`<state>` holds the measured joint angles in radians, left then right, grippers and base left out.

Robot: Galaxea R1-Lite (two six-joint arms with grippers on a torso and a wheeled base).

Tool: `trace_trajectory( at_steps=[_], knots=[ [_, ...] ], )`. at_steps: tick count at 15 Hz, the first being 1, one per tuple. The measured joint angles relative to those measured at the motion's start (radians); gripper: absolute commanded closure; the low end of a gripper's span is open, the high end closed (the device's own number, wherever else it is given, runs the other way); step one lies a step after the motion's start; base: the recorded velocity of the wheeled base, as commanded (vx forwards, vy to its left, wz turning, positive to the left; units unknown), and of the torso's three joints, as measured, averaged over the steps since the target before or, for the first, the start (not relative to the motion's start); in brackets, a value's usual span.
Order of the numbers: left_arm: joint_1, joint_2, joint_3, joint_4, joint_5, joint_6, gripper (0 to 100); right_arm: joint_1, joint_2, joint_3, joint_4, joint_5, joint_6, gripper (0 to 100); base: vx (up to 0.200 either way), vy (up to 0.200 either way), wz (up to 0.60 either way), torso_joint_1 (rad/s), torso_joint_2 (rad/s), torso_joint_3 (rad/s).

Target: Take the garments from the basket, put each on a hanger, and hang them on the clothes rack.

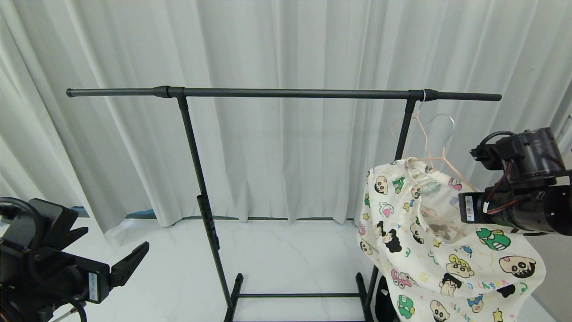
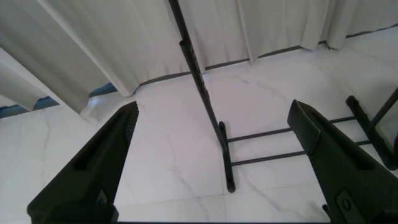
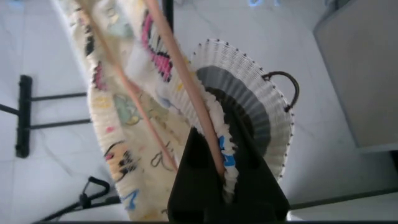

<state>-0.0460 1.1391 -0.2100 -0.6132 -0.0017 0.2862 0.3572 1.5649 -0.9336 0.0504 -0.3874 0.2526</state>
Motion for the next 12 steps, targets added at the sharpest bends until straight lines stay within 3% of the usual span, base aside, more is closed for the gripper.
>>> trace_trajectory(
  at_steps=[4,7,12],
  knots=[
    [-0.001,0.002,0.001,0.0,0.0,0.016,0,0.021,0.024,-0.067,-0.024,-0.005,0.002,100,0.0,0.0,0.0,0.0,0.0,0.0],
    [-0.003,0.006,-0.007,0.0,0.0,0.025,0,0.037,0.065,-0.152,-0.026,-0.073,-0.001,100,0.0,0.0,0.0,0.0,0.0,0.0],
    [-0.002,0.013,-0.033,0.0,0.0,0.024,0,0.104,0.061,-0.17,0.016,-0.08,-0.002,100,0.0,0.0,0.0,0.0,0.0,0.0]
  ],
)
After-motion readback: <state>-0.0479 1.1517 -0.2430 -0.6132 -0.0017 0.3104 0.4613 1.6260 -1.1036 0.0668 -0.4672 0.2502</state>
